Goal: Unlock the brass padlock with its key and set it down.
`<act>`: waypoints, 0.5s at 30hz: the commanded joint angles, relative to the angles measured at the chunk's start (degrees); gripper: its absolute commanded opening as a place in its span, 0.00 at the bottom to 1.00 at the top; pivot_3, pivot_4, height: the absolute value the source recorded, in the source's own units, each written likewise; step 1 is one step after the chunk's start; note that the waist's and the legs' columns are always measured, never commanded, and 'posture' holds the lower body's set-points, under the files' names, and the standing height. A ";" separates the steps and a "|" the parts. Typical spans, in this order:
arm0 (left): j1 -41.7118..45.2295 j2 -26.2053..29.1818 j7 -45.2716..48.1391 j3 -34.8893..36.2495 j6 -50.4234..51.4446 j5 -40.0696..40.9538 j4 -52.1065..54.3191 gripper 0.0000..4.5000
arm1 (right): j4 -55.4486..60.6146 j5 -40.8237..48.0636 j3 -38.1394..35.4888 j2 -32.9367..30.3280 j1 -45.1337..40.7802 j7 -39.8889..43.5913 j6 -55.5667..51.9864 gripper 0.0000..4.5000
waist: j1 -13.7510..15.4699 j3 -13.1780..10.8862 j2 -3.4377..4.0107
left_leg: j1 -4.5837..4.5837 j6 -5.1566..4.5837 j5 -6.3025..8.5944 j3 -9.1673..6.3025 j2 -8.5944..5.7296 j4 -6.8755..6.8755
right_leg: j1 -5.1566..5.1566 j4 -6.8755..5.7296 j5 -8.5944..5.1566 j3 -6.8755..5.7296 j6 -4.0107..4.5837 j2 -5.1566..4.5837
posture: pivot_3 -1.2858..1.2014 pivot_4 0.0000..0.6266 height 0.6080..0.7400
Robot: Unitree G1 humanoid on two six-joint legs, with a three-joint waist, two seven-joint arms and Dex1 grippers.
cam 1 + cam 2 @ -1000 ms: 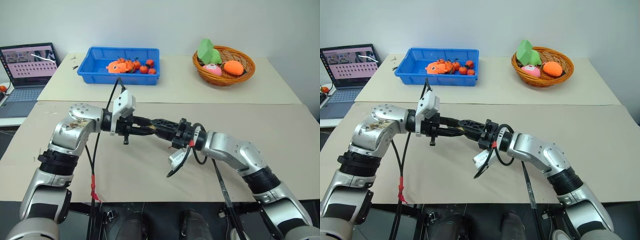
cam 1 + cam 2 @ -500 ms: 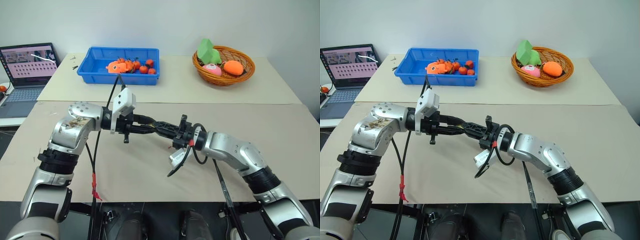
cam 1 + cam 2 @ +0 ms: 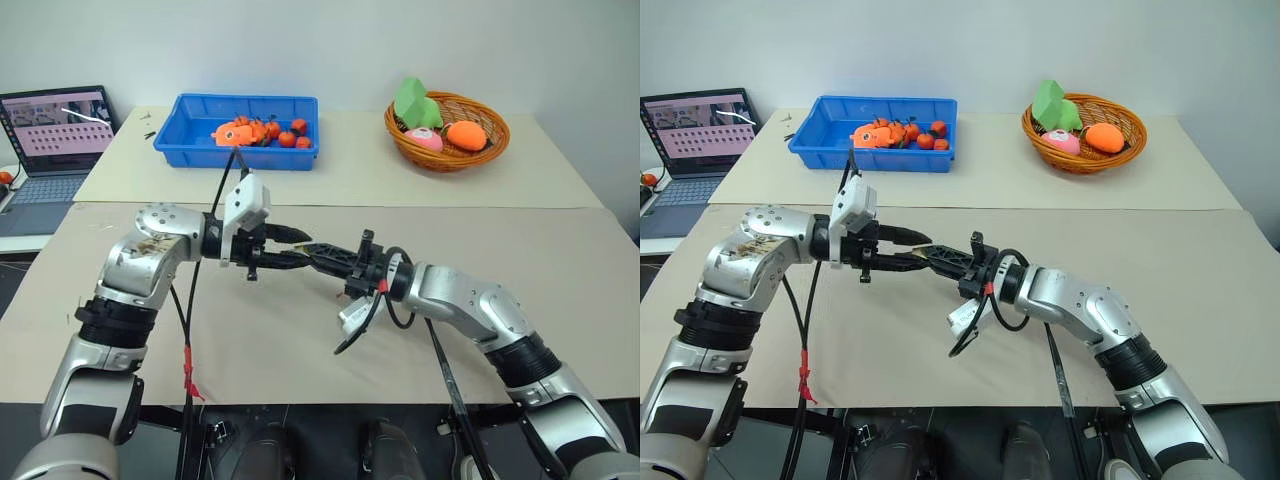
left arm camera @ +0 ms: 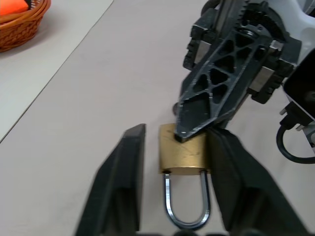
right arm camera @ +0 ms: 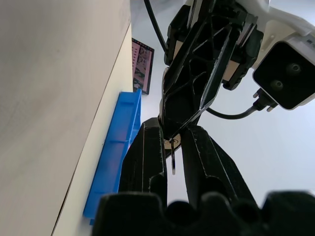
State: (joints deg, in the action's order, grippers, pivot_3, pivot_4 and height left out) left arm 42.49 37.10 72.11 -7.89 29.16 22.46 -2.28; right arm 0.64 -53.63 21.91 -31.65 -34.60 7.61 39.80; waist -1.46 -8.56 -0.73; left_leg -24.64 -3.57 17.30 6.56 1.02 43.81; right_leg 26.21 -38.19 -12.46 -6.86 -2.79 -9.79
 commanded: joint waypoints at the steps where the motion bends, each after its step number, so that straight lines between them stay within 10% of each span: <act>1: 1.34 -0.52 -0.28 -0.14 -0.49 -0.35 0.17 0.83 | 2.58 1.53 -1.32 0.47 -1.22 -1.07 -0.14 0.02 | 0.04 0.00 0.00 | 0.00 0.00 0.00 0.00 0.00 0.00 | 0.00 0.00 0.00 0.00 0.00 0.00 | 0.52 0.24 0.57; 15: 1.70 -0.64 0.05 0.54 0.25 0.45 0.31 0.91 | 2.21 1.05 -1.34 0.46 -0.70 -1.46 -0.62 0.02 | -0.23 0.00 0.00 | 0.00 0.00 0.00 0.00 0.00 0.00 | 0.00 0.00 0.01 0.00 0.01 0.00 | 0.52 0.24 0.57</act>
State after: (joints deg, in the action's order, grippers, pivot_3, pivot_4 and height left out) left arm 42.58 36.25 72.15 -8.18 29.15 22.40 -2.66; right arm 0.66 -53.64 21.84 -31.34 -34.62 7.36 39.42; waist -1.69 -8.56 -0.74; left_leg -24.64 -3.57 17.30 6.56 1.02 43.81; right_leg 26.21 -38.19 -12.45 -6.86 -2.78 -9.79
